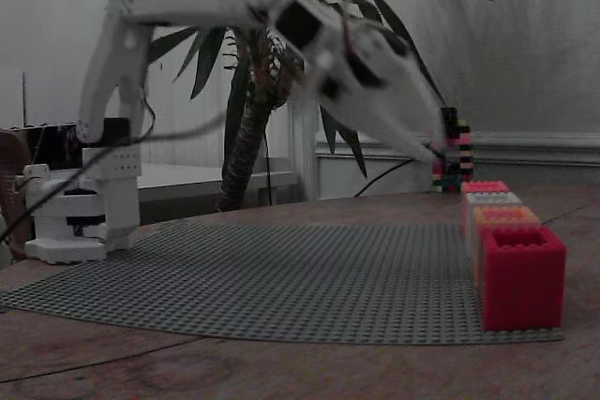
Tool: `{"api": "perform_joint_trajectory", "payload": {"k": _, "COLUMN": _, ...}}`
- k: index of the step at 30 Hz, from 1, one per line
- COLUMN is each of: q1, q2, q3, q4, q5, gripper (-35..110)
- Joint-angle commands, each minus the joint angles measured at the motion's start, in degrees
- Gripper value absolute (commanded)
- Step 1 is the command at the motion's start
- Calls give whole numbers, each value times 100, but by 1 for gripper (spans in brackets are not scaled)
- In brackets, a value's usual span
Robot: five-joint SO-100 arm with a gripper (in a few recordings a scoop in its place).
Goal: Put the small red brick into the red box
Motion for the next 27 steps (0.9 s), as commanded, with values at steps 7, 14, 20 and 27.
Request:
{"api": "perform_joint_trajectory", "payload": {"k": 7, "q1": -580, "q2": 4957, "q3": 4597, "q4": 1424, "q5": -35, "gripper": 0}}
{"api": "perform_joint_trajectory", "payload": {"k": 14, "q1": -1020, "q2": 7708, "q3": 6952, "q4": 2074, "q5": 360, "gripper": 0}}
{"api": "perform_joint_trajectory", "payload": {"k": 20, "q1": -1222, "q2": 9123, "q3": 7655, "q4": 2285, "q5": 563, "gripper": 0}}
{"api": "perform_joint_trajectory", "payload": {"k": 27, "q1": -1310, "q2": 10090, "q3": 8165, "q4": 2672, "q5": 483, "gripper": 0}}
